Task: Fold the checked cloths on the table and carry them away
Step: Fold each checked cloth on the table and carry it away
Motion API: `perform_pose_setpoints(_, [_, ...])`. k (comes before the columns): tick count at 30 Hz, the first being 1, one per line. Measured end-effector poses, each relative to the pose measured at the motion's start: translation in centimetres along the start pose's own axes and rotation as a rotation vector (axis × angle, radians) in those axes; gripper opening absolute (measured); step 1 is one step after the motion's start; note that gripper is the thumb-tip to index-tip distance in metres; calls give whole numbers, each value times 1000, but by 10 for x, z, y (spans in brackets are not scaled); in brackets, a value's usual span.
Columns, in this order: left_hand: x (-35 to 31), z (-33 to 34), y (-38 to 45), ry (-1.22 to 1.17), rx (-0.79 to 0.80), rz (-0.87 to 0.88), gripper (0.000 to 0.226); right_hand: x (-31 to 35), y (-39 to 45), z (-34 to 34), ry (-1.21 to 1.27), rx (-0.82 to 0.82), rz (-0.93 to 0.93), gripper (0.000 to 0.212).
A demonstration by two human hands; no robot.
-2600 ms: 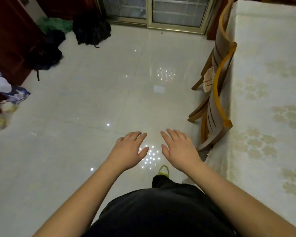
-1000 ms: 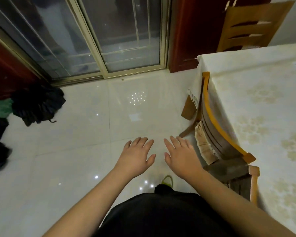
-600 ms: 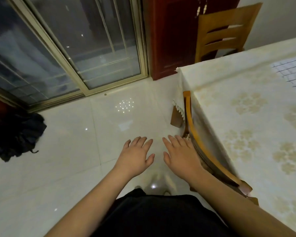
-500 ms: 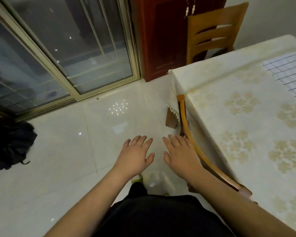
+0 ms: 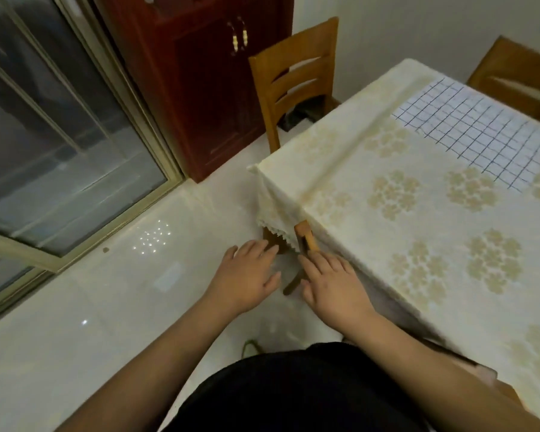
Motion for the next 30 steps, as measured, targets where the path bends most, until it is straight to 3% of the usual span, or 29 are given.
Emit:
perform_pose_setpoints(3, [1, -18, 34, 23, -42, 105, 73, -15, 10, -7, 15, -43, 121, 54])
perform_pose_setpoints(13, [-84, -28, 156, 128, -6, 447, 60, -106, 15, -9, 39, -100, 482, 53])
perform_pose_setpoints(23, [-157, -43, 263, 198, 21, 597, 58, -215, 45, -36, 67, -151, 664, 58])
perform_pose_setpoints(27, [-179, -52, 305, 211, 1, 631, 74, -252, 59, -46, 69, -172, 707, 56])
perform_pose_setpoints(30, [-193, -52, 342, 179, -17, 685, 72, -277, 66, -49, 74, -201, 764, 56])
Point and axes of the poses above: each hand's wrist, its own y-axis towards the middle knuckle, its own z-axis out of the palm, x = y × z, the point moved 3 cm from there along y, towards the middle knuckle, and after that the axes turned 1 degree about -x, right-handed, at the moved point
